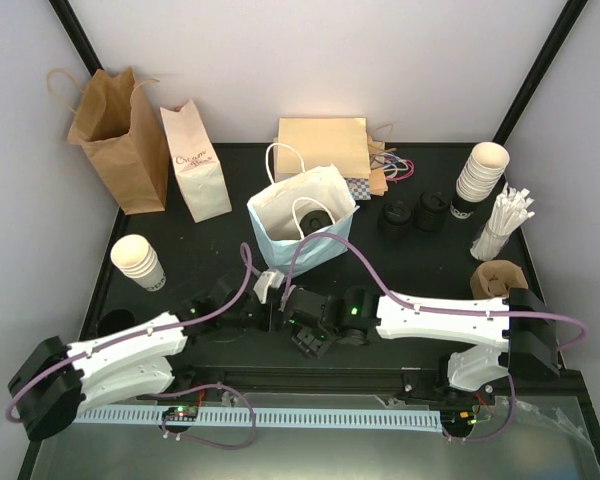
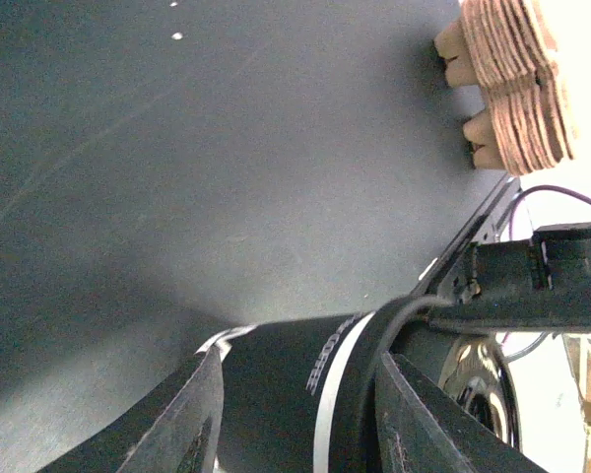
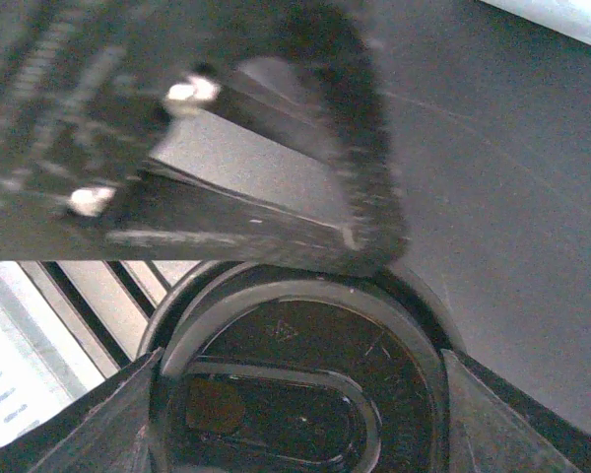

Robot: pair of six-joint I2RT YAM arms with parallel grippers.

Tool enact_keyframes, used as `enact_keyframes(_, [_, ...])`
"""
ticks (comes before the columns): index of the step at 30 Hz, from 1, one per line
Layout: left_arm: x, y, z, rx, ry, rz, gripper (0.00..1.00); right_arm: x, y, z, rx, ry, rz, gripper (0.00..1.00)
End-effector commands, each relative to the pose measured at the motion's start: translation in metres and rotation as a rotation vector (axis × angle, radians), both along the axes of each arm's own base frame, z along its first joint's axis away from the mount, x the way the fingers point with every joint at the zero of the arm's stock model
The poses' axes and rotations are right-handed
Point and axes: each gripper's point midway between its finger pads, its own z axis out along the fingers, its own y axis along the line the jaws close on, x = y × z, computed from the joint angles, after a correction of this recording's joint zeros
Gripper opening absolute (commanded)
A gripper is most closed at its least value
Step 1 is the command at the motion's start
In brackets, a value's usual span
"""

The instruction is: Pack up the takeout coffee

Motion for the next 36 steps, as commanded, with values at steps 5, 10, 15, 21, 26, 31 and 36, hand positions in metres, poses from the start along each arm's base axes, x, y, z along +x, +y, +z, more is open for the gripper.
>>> enact_keyframes(5, [-0.015, 0.027, 0.003, 0.102, 0.027, 0.025, 0.47, -0.006, -0.042, -0.062, -0.236, 0.092, -0.114, 0.66])
enact_keyframes(10, [-0.015, 0.028, 0.019, 0.068, 0.012, 0.036, 0.47, 0.008, -0.04, -0.056, -0.24, 0.053, -0.16, 0.65])
enact_keyframes(15, [-0.014, 0.029, 0.027, 0.035, -0.007, 0.052, 0.48, 0.015, -0.04, -0.053, -0.226, 0.048, -0.186, 0.65])
enact_keyframes(21, [-0.019, 0.019, 0.024, -0.039, 0.02, 0.021, 0.47, 0.014, -0.041, -0.055, -0.226, 0.055, -0.184, 0.65])
enact_keyframes(26, [-0.022, 0.019, 0.013, -0.006, 0.062, 0.01, 0.41, 0.013, -0.041, -0.055, -0.228, 0.059, -0.179, 0.65])
enact_keyframes(31, [-0.024, 0.023, 0.002, 0.027, 0.093, 0.017, 0.31, 0.013, -0.042, -0.057, -0.236, 0.061, -0.171, 0.65])
enact_keyframes(36, [-0.027, 0.027, -0.001, 0.042, 0.11, 0.025, 0.25, 0.013, -0.041, -0.058, -0.237, 0.061, -0.169, 0.65])
